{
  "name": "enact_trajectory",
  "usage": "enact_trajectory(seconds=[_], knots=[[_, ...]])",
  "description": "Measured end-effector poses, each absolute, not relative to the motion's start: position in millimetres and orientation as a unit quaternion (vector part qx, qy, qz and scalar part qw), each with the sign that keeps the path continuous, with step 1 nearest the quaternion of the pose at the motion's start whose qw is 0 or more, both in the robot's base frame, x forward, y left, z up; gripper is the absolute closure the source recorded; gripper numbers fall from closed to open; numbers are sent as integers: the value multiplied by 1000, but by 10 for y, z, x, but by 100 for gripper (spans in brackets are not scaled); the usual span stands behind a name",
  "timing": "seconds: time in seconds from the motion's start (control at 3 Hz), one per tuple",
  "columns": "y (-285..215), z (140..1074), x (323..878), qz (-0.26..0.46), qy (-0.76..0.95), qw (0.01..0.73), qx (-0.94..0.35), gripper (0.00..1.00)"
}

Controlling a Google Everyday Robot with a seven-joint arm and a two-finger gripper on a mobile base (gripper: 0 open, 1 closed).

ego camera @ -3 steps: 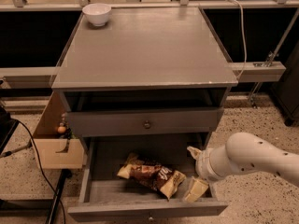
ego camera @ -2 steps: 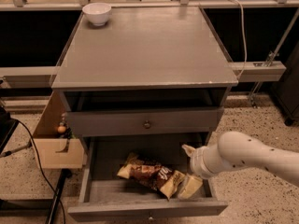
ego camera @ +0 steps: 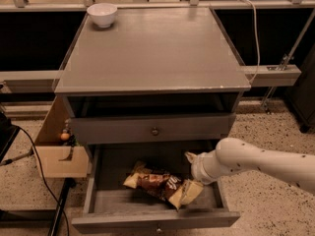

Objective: Pick brown chip bag from middle drawer and place on counter

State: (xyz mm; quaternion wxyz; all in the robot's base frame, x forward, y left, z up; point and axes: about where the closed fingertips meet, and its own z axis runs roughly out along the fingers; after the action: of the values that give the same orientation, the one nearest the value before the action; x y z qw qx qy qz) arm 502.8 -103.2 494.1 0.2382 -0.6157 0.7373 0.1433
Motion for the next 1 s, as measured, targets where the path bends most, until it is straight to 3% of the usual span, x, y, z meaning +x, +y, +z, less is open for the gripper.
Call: enact_trajectory(seconds=[1.0], knots=[[-612,4363,5143,178,745,230,-600,0]])
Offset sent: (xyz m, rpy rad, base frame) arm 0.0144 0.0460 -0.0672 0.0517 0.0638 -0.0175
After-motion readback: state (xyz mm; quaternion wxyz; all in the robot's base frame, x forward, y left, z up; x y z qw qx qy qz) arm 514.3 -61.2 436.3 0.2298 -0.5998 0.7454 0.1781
